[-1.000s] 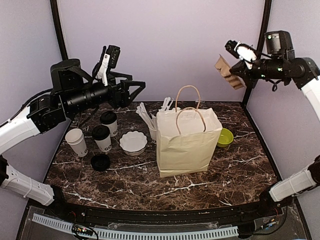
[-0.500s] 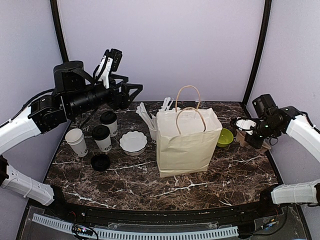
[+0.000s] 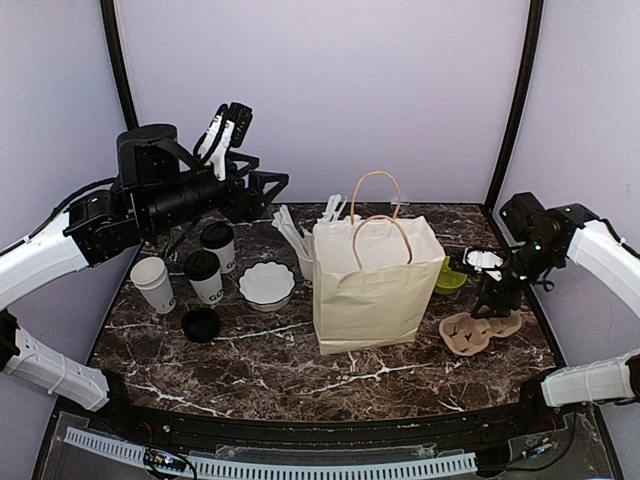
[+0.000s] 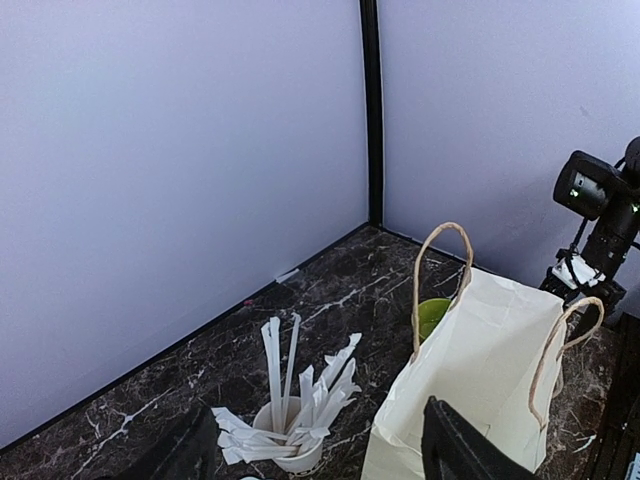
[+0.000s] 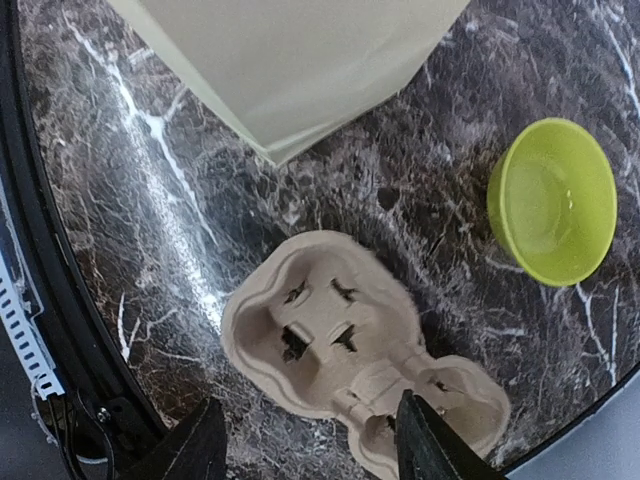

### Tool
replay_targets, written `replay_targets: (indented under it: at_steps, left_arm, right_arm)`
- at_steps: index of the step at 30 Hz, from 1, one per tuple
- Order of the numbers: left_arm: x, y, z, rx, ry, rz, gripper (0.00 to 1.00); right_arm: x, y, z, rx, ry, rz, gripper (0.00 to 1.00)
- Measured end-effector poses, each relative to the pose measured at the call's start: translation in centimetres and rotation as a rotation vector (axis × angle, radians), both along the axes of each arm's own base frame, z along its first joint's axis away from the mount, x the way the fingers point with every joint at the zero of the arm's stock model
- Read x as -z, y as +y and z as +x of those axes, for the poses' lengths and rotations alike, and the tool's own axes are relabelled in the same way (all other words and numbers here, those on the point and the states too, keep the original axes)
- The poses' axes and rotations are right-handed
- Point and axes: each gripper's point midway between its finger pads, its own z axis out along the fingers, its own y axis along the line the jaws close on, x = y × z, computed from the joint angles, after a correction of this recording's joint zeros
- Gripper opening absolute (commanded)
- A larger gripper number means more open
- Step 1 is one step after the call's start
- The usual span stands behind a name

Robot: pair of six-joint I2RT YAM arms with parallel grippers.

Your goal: Pack the takeout coffee

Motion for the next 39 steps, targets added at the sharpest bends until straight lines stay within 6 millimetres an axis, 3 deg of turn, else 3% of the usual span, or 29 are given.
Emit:
replay_targets:
  at_steps: [3,6,11,15,20,24,27,31,39]
  left_arm:
    - [0.0,0.0,0.0,0.0,0.001,0.001,0.73]
    - [0.0,0.0,0.0,0.003,0.002,0.0,0.73]
    - [0.1,0.1,-0.2,0.007,0.002,-0.001,0.73]
    - [0.4,0.2,-0.4,0.01,0.008,0.006,0.73]
    - [0.8,0.1,-0.4,0.015,0.014,0.013,0.73]
    - [0.9,0.0,-0.5,0.021,0.016,0.016,0.73]
    - [1.1,-0.2,-0.4,0.024,0.02,0.021,0.73]
    - [1.7,-0.5,-0.2,0.026,0.03,0.033,0.73]
    - [2.2,-0.8,-0.1,0.032,0.037,0.042,0.73]
  right_arm:
    - [-2.2,0.4,1.0,-0.014,-0.028,0.05,0.5]
    - [-3.0,-1.4,3.3,0.051,-0.043,0.054,0.36]
    - [0.8,-7.5,6.8,0.241,0.078,-0.01,0.31]
    - [3.7,-10.6,7.5,0.299,0.108,-0.08,0.32]
    - [5.9,-11.8,6.8,0.298,0.119,-0.153,0.34]
    - [7.3,-12.7,6.7,0.313,0.113,-0.204,0.46]
    - [8.6,-13.5,6.4,0.332,0.112,-0.253,0.51]
    - [9.3,-14.2,6.2,0.355,0.11,-0.291,0.54]
    - [10.6,-14.9,8.8,0.424,0.094,-0.298,0.55]
